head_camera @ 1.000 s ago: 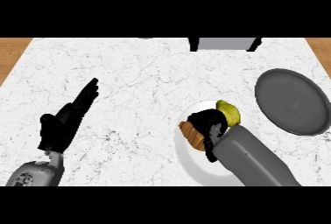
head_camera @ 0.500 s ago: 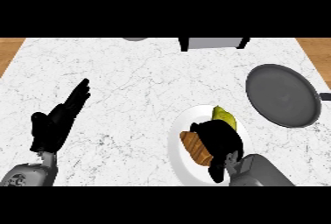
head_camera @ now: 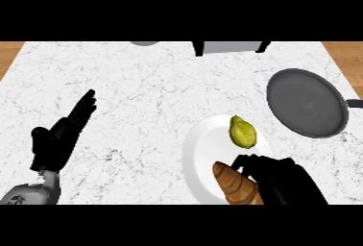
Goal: Pick the croissant from the plate and place it in the pan
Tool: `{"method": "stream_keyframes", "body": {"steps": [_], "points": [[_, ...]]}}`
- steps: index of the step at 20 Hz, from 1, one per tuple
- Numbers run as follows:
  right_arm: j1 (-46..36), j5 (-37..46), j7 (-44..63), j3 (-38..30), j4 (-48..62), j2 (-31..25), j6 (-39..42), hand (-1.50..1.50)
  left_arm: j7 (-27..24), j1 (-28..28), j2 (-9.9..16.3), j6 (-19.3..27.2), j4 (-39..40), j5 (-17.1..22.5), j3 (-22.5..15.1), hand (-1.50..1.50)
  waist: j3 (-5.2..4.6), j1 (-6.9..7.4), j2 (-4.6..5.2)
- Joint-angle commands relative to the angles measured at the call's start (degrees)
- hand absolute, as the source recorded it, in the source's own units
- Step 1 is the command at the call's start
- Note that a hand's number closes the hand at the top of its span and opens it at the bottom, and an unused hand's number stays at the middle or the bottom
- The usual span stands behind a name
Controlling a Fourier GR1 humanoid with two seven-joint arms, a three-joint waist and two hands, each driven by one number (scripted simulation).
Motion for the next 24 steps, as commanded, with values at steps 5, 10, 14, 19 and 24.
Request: {"method": "stream_keyframes", "body": {"steps": [5,10,14,19,24], "points": [[12.8,8.4,0.7,-2.9,-16.9,-4.7,-11.4,1.50,-2.4,-0.8,-2.1,0.1,1.5,-2.1,-1.7,0.00,-0.01,2.36,1.06],[22.1,2.2,-7.8,-12.4,-12.9,-7.6,-23.1,1.50,-1.6,0.9,-1.7,-1.1,-1.5,-1.7,-1.7,0.00,0.05,2.99,1.11],[19.5,-6.4,-13.9,-17.7,-3.2,-2.2,-29.6,1.50,-2.4,1.1,-3.2,-0.3,-0.9,-3.0,-2.7,0.00,0.09,3.91,1.33],[12.6,-17.9,-24.6,-30.5,10.4,-4.3,-28.0,1.50,-0.4,-3.5,-2.8,-1.4,0.7,-3.4,-1.1,0.00,0.01,4.33,1.45],[4.3,-16.6,-30.3,-35.1,25.5,-2.5,-30.7,1.50,-1.1,-2.9,-4.7,-1.9,1.3,-4.3,-2.6,0.00,-0.02,4.67,1.53]]}}
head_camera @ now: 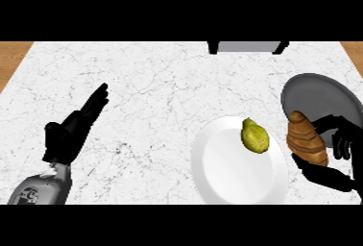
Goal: Pick the croissant from the plate and place it in the pan
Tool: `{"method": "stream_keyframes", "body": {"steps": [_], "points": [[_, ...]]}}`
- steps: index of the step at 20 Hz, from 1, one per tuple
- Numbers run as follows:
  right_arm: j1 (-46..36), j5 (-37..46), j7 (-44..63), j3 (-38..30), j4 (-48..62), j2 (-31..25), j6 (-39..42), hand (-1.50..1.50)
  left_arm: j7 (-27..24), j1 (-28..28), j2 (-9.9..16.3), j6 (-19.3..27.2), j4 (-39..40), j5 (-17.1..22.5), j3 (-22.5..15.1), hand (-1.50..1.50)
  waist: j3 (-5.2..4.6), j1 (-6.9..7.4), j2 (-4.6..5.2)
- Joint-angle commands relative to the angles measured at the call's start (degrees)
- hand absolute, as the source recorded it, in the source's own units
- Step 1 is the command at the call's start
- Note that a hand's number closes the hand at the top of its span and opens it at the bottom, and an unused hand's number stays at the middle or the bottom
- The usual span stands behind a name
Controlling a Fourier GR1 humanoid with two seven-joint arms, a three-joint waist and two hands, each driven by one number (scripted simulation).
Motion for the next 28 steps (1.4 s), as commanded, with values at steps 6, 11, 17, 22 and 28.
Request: {"method": "stream_keyframes", "body": {"steps": [6,11,17,22,28], "points": [[-14.4,-2.5,-16.2,-8.6,29.9,1.8,-4.5,1.50,3.0,1.3,-2.7,0.9,-3.5,-2.7,-1.9,0.00,-0.02,0.56,0.00],[-23.6,-6.4,-28.9,-14.1,47.6,-0.2,-4.4,1.50,1.3,-2.1,-2.6,-0.6,1.5,-1.4,1.3,0.00,-0.01,0.51,0.14],[-35.3,-5.3,-31.5,-17.2,62.2,-1.5,-4.3,1.50,-2.8,-3.8,-2.7,-3.0,5.9,-1.8,2.4,0.00,-0.04,0.50,0.20],[-41.5,-5.4,-43.0,-20.5,80.1,-2.2,-8.3,1.50,-2.4,-2.0,-3.3,-2.7,4.3,-2.5,2.9,0.00,0.00,0.94,0.33],[-43.8,-1.9,-31.7,-17.9,90.8,-2.5,0.1,-1.50,1.7,-2.4,-3.1,-2.7,-0.8,-3.0,1.0,0.00,0.11,2.35,0.72]]}}
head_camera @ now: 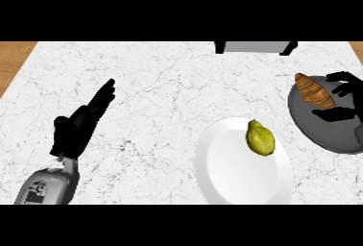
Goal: Pick the croissant from the plate and place it in the pan
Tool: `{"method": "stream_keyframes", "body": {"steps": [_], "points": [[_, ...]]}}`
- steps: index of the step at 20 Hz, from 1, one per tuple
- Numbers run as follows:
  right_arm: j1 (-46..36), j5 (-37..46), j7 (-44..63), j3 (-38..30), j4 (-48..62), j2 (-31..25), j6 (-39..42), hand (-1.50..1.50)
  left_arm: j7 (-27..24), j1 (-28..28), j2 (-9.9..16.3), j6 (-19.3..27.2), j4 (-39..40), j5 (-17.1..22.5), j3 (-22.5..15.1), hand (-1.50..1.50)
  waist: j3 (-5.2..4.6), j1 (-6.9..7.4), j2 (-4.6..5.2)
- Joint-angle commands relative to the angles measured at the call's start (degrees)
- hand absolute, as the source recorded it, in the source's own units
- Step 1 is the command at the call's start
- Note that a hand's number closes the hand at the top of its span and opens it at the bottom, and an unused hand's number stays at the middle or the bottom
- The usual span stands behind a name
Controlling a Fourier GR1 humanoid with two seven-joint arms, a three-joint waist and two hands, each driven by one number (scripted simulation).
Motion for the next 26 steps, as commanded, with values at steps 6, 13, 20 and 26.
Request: {"method": "stream_keyframes", "body": {"steps": [6,13,20,26], "points": [[-7.3,-7.2,-9.2,-8.1,12.3,1.9,3.0,-1.50,-1.9,-1.3,0.6,-1.8,2.4,1.1,1.5,0.00,0.22,0.87,0.81],[-6.6,-19.2,-18.8,-19.1,13.4,-1.8,13.9,-1.50,1.5,0.1,1.1,-1.8,-2.1,1.5,1.7,0.00,0.22,0.08,0.19],[-2.1,-21.8,-24.5,-21.1,17.7,-7.0,28.5,-1.50,-3.3,3.3,1.5,-2.9,-0.7,1.1,2.1,0.00,0.17,0.12,0.24],[3.9,-24.4,-35.2,-23.4,17.2,-11.4,37.8,-1.50,-1.8,0.7,0.2,-1.5,1.3,-0.7,1.2,0.00,0.24,-0.67,0.22]]}}
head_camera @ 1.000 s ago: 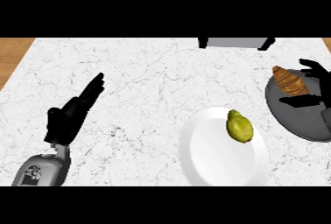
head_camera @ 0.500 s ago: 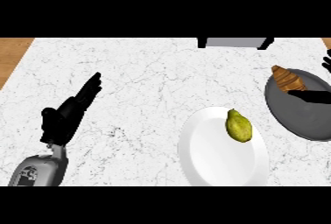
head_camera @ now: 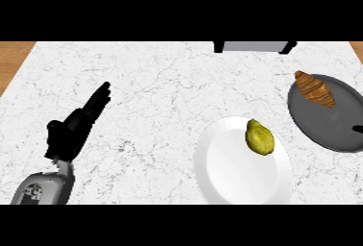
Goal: Pick the croissant from the plate and place it in the pan
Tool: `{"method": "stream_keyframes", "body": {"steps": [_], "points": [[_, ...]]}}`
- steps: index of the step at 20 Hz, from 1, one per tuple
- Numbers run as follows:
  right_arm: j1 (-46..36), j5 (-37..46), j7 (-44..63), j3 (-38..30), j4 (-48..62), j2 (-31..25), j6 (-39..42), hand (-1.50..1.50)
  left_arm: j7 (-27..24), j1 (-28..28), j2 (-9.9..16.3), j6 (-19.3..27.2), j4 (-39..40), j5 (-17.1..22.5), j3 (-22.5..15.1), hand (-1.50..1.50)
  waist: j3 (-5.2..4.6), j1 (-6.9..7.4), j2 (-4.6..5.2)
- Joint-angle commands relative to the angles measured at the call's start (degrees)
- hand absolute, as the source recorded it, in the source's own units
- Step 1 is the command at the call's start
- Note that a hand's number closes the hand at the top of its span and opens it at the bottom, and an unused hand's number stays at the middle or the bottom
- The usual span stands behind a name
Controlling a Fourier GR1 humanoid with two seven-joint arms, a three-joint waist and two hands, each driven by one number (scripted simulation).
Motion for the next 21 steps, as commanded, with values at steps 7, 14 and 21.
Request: {"method": "stream_keyframes", "body": {"steps": [7,14,21], "points": [[8.0,-2.5,-11.0,-1.3,-0.5,-1.9,7.1,-1.50,-0.5,1.7,-0.3,0.2,-0.5,-0.4,1.2,0.00,-0.07,-0.54,-0.42],[14.2,-3.1,-15.0,0.0,-2.8,-1.0,10.3,-1.50,0.0,2.3,0.3,-1.3,-1.5,-0.4,0.7,0.00,-0.11,-1.03,-0.70],[19.5,-4.0,-18.7,0.5,-4.0,0.4,8.6,-1.50,-0.6,0.4,-1.1,0.4,0.7,-1.5,1.2,0.00,-0.08,-1.33,-0.59]]}}
